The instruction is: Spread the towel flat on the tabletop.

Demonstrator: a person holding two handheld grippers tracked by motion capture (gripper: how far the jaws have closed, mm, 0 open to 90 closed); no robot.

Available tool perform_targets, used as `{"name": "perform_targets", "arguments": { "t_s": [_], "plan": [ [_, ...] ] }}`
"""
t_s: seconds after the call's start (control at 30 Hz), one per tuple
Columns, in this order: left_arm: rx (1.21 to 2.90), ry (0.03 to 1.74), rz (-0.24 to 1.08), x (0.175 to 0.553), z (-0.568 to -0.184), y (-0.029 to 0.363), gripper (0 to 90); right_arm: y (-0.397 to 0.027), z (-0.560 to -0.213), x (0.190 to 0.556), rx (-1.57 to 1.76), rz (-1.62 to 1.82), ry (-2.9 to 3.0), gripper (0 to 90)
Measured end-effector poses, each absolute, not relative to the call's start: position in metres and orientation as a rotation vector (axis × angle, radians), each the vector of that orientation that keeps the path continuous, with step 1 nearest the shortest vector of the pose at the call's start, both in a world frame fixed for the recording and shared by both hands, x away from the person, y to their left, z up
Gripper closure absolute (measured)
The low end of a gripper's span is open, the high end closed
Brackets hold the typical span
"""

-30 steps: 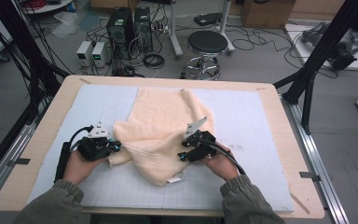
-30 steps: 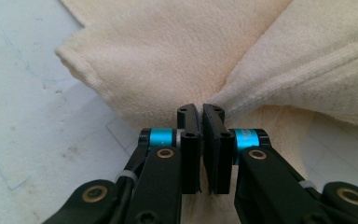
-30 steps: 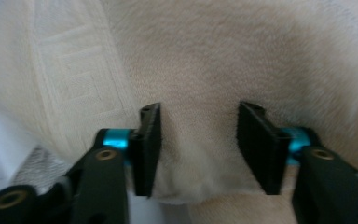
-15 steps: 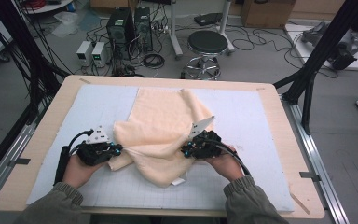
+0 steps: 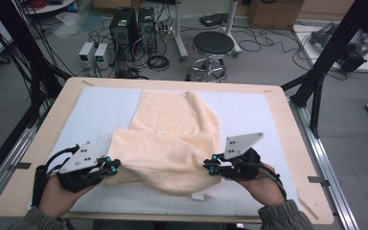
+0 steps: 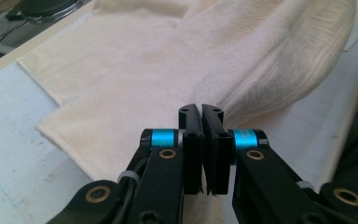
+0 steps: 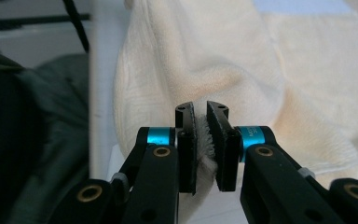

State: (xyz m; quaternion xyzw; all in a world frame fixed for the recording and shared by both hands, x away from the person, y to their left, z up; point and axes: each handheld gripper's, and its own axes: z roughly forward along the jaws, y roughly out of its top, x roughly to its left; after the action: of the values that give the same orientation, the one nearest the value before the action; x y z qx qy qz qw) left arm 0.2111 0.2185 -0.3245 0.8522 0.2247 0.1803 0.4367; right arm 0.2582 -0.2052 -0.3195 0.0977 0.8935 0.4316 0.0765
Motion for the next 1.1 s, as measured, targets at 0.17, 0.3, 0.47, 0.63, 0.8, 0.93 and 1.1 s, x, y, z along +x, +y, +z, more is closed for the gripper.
{"name": "perform_targets", "arguments": {
  "t_s": [0.17,0.3,0.47,0.63,0.8,0.93,1.1],
  "plan": [
    [2.110,0.585,0.428,0.216,-0.322,0.226,68.4,-0.213,-0.313,0.248,0.273,1.343,2.668,68.0],
    [2.092,0.641,0.407,0.244,-0.349,0.229,62.5,-0.209,-0.331,0.270,0.361,1.289,2.661,62.0],
    [2.121,0.671,0.360,0.273,-0.395,0.221,56.2,-0.199,-0.370,0.302,0.462,1.193,2.693,58.5],
    [2.233,0.658,0.333,0.288,-0.421,0.205,54.9,-0.186,-0.403,0.318,0.492,1.063,2.781,59.4],
    [2.290,0.635,0.279,0.289,-0.433,0.197,65.8,-0.175,-0.428,0.320,0.466,0.983,2.857,74.9],
    [2.293,0.631,0.280,0.284,-0.432,0.197,84.7,-0.178,-0.428,0.315,0.461,1.015,2.860,86.2],
    [2.293,0.593,0.290,0.268,-0.423,0.198,86.3,-0.178,-0.418,0.299,0.397,1.046,2.868,86.8]
  ]
}}
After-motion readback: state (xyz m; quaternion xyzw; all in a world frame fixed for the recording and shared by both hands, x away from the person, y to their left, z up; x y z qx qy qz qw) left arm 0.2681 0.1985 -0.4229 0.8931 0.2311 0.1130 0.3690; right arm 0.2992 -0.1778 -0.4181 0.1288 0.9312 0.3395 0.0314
